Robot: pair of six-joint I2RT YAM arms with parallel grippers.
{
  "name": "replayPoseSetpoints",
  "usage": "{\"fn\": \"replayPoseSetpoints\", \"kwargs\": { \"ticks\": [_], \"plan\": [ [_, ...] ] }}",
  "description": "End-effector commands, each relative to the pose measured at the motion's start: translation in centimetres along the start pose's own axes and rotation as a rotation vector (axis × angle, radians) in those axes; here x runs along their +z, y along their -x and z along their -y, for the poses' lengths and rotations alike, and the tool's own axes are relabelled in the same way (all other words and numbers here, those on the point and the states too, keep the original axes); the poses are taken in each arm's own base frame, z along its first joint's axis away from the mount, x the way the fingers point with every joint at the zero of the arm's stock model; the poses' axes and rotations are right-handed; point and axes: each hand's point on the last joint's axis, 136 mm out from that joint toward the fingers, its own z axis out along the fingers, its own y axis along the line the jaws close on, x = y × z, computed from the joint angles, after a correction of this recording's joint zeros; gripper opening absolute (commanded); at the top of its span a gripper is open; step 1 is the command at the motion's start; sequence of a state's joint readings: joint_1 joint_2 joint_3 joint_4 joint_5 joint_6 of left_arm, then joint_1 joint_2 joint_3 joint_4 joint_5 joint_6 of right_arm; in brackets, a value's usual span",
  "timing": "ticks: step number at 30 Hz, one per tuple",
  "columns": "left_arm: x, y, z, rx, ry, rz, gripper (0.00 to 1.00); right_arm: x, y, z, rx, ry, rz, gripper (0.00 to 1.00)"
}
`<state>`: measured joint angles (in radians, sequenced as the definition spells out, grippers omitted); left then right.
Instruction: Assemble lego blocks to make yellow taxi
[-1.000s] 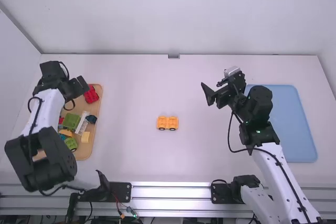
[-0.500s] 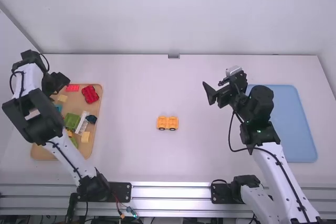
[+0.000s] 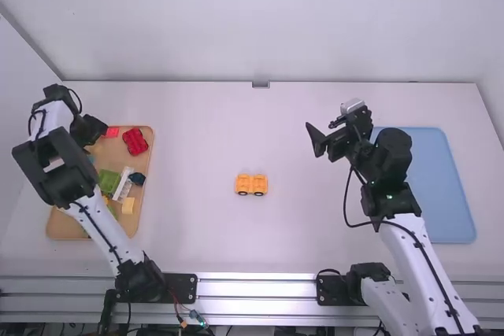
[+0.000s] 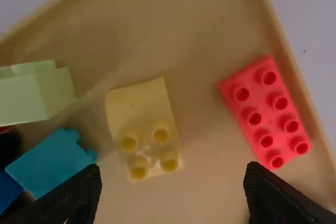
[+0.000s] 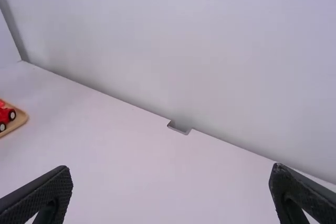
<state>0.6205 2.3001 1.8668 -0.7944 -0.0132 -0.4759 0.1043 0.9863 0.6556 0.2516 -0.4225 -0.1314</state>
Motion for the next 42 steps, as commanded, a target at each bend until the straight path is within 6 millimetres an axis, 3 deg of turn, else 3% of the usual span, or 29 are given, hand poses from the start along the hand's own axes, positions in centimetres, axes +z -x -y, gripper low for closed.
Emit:
{"fn": "replayPoseSetpoints", "kwargs": {
  "ticks": [1,5,7,10,12,20,30,36,42],
  "plan": [
    [1.0,-0.7,-1.4,-0.02,0.033,-0.025,0.71,0.0,1.8,-0.2,-0.019,0.006,0.035,0.99],
    [2.0,-0.8,-1.6,-0.024,0.028,-0.012,0.69,0.1,1.9,-0.7,-0.021,0.017,0.037,0.99],
    [2.4,-0.6,-2.8,-0.066,0.06,0.006,0.63,0.1,1.9,-0.8,-0.021,0.021,0.036,0.99],
    [2.5,-0.5,-3.3,-0.082,0.091,0.018,0.63,0.1,1.9,-0.4,-0.019,0.012,0.035,0.99],
    [2.6,-0.4,-3.3,-0.077,0.088,0.023,0.62,0.0,1.8,-0.3,-0.018,0.01,0.035,0.99],
    [2.8,-0.2,-2.8,-0.074,0.071,0.037,0.41,0.2,1.9,-0.8,-0.021,0.023,0.035,0.99],
    [2.8,-0.3,-2.9,-0.075,0.074,0.033,0.29,0.0,1.5,-0.2,-0.01,0.009,0.021,0.99],
    [0.9,0.4,-2.0,-0.078,0.044,0.03,0.02,0.0,1.1,-0.2,-0.005,0.01,0.007,0.99],
    [-2.8,0.3,-1.2,-0.146,0.05,0.026,0.02,0.0,1.1,-0.3,-0.004,0.013,0.008,0.99]
  ]
}}
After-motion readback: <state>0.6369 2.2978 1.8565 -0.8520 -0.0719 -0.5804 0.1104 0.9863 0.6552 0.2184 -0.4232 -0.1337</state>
